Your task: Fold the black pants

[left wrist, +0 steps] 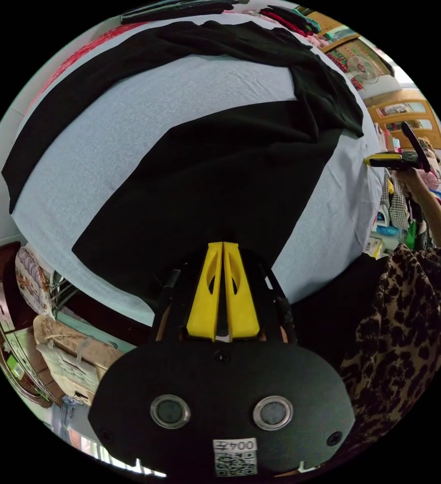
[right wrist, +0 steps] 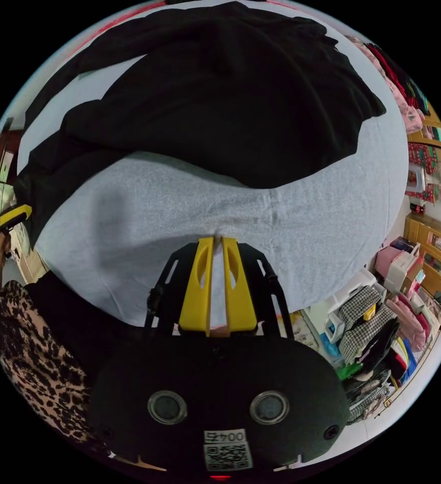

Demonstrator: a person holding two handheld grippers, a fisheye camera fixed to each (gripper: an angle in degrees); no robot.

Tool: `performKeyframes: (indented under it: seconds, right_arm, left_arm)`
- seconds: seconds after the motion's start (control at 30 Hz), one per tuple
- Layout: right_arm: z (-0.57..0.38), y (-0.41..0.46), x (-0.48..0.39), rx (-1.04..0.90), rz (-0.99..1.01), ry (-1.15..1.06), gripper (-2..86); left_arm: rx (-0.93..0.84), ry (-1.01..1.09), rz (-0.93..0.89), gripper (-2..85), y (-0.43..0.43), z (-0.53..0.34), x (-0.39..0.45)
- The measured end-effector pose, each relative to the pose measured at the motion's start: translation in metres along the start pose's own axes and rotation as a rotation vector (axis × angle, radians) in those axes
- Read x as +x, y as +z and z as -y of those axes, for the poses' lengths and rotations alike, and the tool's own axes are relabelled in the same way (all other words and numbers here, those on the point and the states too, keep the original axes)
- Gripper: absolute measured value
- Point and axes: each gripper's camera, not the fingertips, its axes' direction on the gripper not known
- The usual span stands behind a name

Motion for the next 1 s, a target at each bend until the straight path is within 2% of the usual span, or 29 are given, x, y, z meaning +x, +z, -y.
performKeyframes:
  seconds: [0.3, 0.57, 0.73, 0.8, 0.87, 0.97, 1.0]
  right_arm:
    - [-0.015, -0.015, 0.043, -0.039, 0.168, 0.075, 3.8]
    - [-0.046, -0.015, 0.053, 0.005, 0.138, 0.130, 3.8]
    - [-0.079, -0.006, 0.067, 0.111, 0.159, 0.152, 4.0]
    - [-0.093, -0.001, 0.072, 0.159, 0.165, 0.135, 4.1]
    - [-0.106, 0.005, 0.083, 0.198, 0.214, 0.140, 4.3]
    - [-0.126, 0.014, 0.114, 0.248, 0.488, 0.130, 6.5]
    - [-0.139, 0.010, 0.131, 0.349, 0.611, 0.149, 7.0]
  left_arm:
    - [-0.024, 0.022, -0.035, 0.2, -0.015, 0.036, -0.006]
    - [-0.024, -0.051, -0.065, 0.3, -0.031, 0.066, -0.013]
    - [-0.038, 0.076, -0.027, 1.0, -0.042, 0.084, -0.008]
    - [-0.040, 0.105, -0.063, 1.7, -0.046, 0.091, -0.011]
    - [0.023, 0.105, -0.228, 2.7, -0.064, 0.106, -0.017]
    - [0.186, 0.149, -0.368, 4.2, -0.105, 0.142, -0.012]
    - [0.222, 0.168, -0.387, 4.6, -0.114, 0.152, -0.009]
